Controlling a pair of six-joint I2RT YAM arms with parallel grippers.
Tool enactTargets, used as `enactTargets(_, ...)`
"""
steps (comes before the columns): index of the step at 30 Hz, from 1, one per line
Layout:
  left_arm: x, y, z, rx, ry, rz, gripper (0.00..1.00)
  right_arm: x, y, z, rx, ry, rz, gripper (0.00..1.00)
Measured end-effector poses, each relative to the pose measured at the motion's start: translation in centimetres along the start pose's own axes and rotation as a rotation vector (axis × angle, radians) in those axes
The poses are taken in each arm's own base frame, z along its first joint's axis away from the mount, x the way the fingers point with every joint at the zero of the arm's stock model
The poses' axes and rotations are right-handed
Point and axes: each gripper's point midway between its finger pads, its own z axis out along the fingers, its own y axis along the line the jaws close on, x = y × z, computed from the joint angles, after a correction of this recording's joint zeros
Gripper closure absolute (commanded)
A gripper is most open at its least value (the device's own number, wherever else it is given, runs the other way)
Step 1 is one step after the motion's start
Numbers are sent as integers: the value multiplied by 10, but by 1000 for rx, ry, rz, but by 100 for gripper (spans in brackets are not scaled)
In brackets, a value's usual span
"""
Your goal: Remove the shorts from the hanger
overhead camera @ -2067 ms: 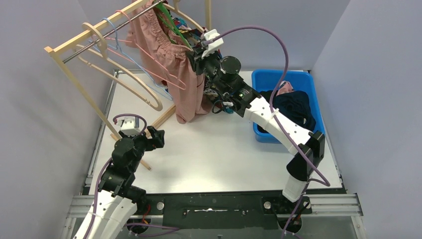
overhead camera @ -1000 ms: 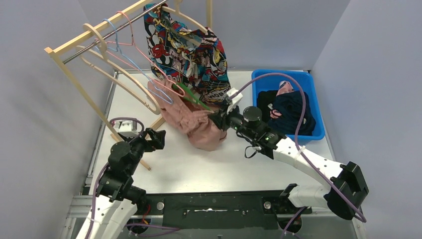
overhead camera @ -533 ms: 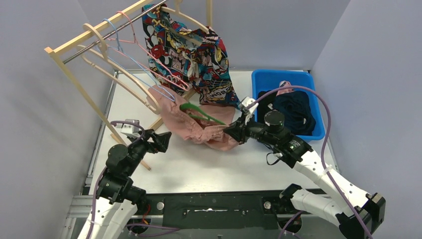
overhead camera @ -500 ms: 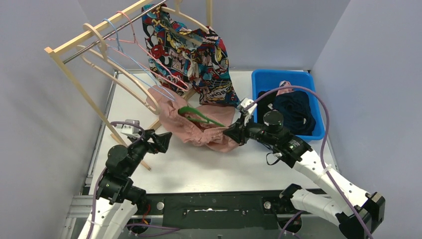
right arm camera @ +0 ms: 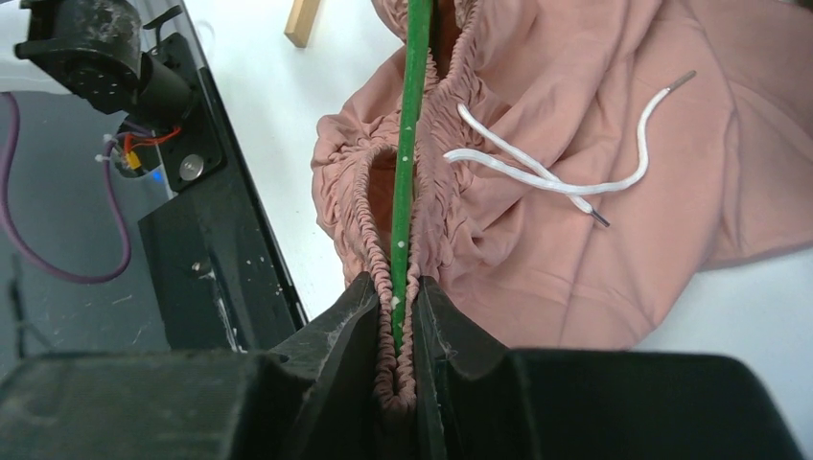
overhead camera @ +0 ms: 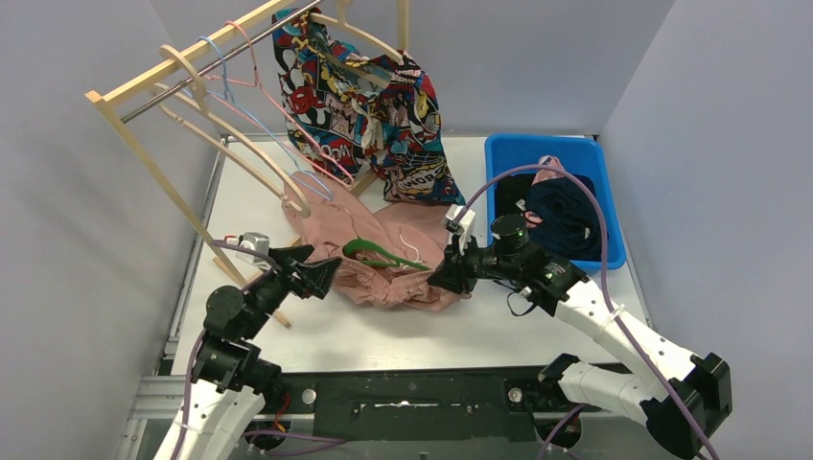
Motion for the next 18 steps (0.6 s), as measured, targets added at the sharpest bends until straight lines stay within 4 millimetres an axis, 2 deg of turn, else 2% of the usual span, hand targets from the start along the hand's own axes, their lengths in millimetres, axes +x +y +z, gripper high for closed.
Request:
enactTargets(6,13,6,10,-24,50,-76,10,0,12,3,-47,1,-12,100)
enactTargets(13,14,6,25,-43,59,-238,10,-3,23,19,-97,28,-24,100)
enactTargets(16,26,11,32,-65,112,-267,17,-5,21,27,-101,45,-16,100)
enactTargets(18,35,14,35,-79,145,-285,26,-6,21,29,-101,50,-12,100)
